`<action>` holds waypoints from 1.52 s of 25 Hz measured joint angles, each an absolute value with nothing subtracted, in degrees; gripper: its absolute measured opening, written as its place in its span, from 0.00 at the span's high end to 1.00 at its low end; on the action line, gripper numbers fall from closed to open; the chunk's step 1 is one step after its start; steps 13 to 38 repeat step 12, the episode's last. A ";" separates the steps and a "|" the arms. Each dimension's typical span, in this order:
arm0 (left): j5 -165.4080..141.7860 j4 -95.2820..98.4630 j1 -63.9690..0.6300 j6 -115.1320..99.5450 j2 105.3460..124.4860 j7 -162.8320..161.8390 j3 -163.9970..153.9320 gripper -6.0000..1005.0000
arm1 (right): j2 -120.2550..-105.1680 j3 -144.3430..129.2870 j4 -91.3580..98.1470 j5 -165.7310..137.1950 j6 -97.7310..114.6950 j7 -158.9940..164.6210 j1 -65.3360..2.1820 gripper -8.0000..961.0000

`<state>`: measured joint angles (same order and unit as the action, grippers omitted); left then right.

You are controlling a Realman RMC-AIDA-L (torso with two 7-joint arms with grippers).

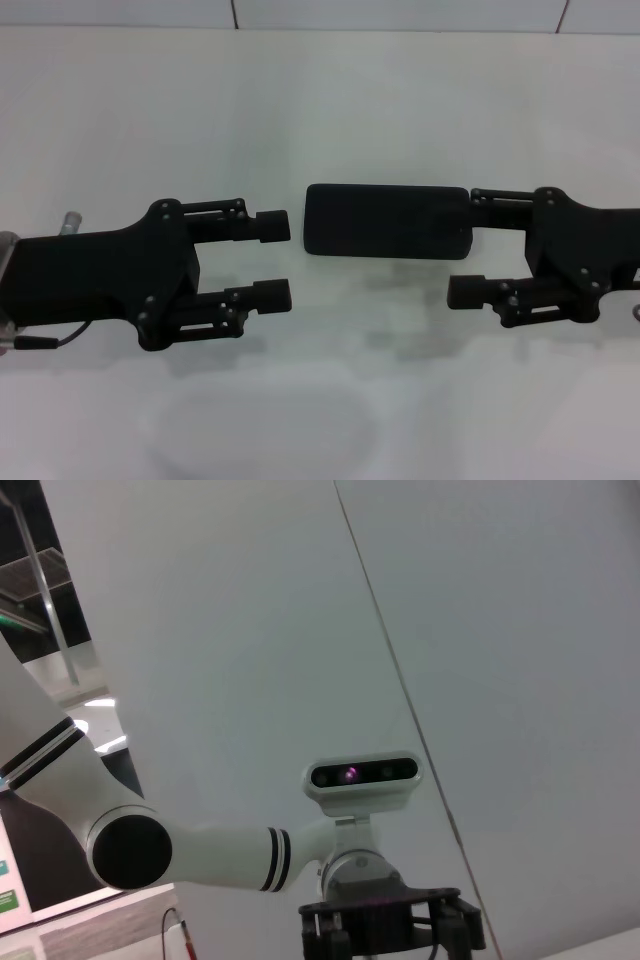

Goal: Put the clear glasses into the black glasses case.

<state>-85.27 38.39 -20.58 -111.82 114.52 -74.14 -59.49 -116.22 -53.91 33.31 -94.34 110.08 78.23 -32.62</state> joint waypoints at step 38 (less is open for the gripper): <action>-85.34 38.31 -19.95 -111.83 114.66 -73.06 -59.31 0.36 | -116.18 -54.70 32.69 -93.13 108.87 78.08 -32.84 0.17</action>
